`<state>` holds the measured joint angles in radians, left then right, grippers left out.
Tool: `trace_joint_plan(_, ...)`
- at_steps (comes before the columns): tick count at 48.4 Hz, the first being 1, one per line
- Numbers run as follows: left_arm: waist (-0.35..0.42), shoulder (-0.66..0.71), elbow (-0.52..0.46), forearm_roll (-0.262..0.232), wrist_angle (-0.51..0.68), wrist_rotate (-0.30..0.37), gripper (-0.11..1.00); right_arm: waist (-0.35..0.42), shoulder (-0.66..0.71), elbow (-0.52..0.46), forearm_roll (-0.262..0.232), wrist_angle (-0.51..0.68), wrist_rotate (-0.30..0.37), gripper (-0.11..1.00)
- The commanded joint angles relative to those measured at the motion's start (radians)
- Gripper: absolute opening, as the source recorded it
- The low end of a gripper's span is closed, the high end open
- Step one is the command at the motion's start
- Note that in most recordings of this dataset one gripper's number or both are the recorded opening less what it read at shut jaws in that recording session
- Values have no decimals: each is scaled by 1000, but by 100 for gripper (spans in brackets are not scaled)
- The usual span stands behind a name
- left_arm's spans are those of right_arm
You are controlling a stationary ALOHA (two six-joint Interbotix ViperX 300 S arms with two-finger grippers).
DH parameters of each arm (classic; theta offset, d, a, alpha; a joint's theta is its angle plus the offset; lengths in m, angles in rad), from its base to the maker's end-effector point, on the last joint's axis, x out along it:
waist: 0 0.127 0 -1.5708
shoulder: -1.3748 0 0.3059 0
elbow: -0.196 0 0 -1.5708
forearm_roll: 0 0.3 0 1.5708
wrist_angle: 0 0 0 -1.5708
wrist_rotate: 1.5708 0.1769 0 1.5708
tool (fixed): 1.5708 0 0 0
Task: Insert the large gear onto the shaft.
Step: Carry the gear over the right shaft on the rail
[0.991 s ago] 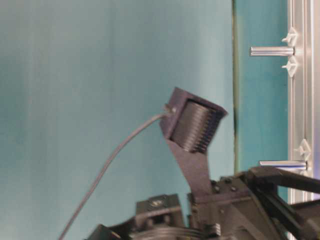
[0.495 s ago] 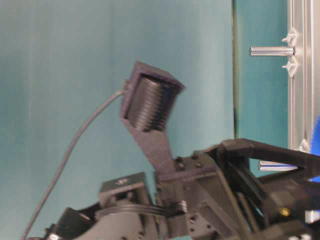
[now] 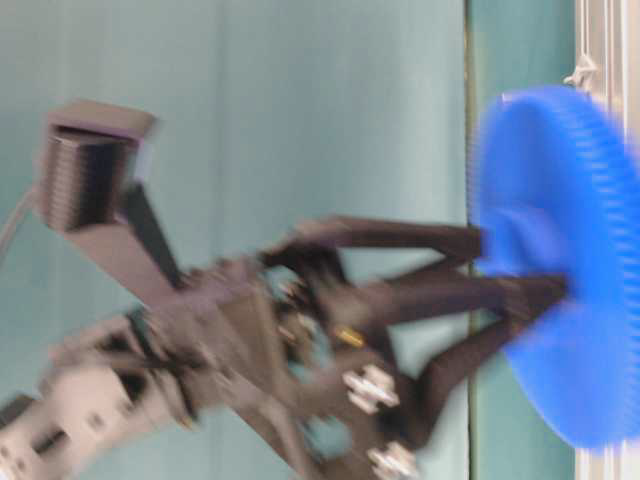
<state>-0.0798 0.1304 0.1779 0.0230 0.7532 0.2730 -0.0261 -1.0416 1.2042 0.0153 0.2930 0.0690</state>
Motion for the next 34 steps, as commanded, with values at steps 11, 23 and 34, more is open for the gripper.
trace_joint_plan(11,72,-20,-118,5,17,101,79,0,-9,-6,0,-8,6,9)
trace_joint_plan(23,107,48,-187,5,-6,210,79,-2,-51,3,-2,-5,6,9)
trace_joint_plan(34,150,101,-236,5,-15,247,79,0,-64,12,-2,-5,6,9)
